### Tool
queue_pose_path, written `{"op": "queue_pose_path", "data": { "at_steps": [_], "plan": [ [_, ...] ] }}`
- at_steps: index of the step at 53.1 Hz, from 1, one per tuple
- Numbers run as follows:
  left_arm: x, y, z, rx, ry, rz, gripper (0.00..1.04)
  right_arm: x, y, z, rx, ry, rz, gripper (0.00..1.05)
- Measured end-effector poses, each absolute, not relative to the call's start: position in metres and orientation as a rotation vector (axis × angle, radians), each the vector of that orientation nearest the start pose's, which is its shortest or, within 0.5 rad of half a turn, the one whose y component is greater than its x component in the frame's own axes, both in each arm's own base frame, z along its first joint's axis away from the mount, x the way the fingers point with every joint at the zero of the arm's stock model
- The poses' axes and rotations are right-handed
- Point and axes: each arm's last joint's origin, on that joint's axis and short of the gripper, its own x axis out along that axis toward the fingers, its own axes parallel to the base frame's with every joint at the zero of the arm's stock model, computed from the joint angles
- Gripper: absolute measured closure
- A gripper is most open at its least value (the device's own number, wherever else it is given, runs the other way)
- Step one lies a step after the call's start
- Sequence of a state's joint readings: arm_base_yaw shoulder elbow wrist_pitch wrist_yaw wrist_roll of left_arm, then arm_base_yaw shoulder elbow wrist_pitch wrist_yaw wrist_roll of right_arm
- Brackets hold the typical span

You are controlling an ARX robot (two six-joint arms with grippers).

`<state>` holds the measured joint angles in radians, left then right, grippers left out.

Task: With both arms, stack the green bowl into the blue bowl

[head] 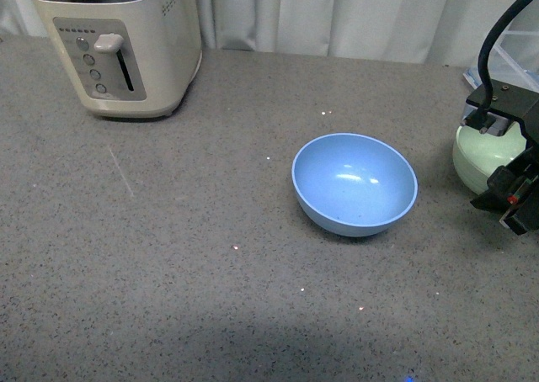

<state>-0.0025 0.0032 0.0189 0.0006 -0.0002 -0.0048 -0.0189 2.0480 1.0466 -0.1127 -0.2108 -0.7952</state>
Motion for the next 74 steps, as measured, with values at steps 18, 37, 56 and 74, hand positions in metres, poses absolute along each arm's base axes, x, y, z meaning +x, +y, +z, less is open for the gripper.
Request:
{"op": "queue_pose_path", "data": {
  "at_steps": [18,37,56,74],
  "plan": [
    [0.097,0.0,0.17,-0.005,-0.016,-0.002,0.06,0.368,-0.001,0.08,-0.602,0.952,0.595,1.03],
    [0.097,0.0,0.17,-0.005,-0.016,-0.002,0.06,0.371,0.034,0.145,-0.671,0.772,0.662,1.03],
    [0.097,0.0,0.17,-0.005,-0.016,-0.002,0.06,0.364,0.142,0.164,-0.8,0.655,0.925,1.03],
    [0.097,0.0,0.17,-0.005,-0.016,-0.002,0.06,0.35,0.177,0.146,-0.853,0.685,0.999,1.03]
  ]
}}
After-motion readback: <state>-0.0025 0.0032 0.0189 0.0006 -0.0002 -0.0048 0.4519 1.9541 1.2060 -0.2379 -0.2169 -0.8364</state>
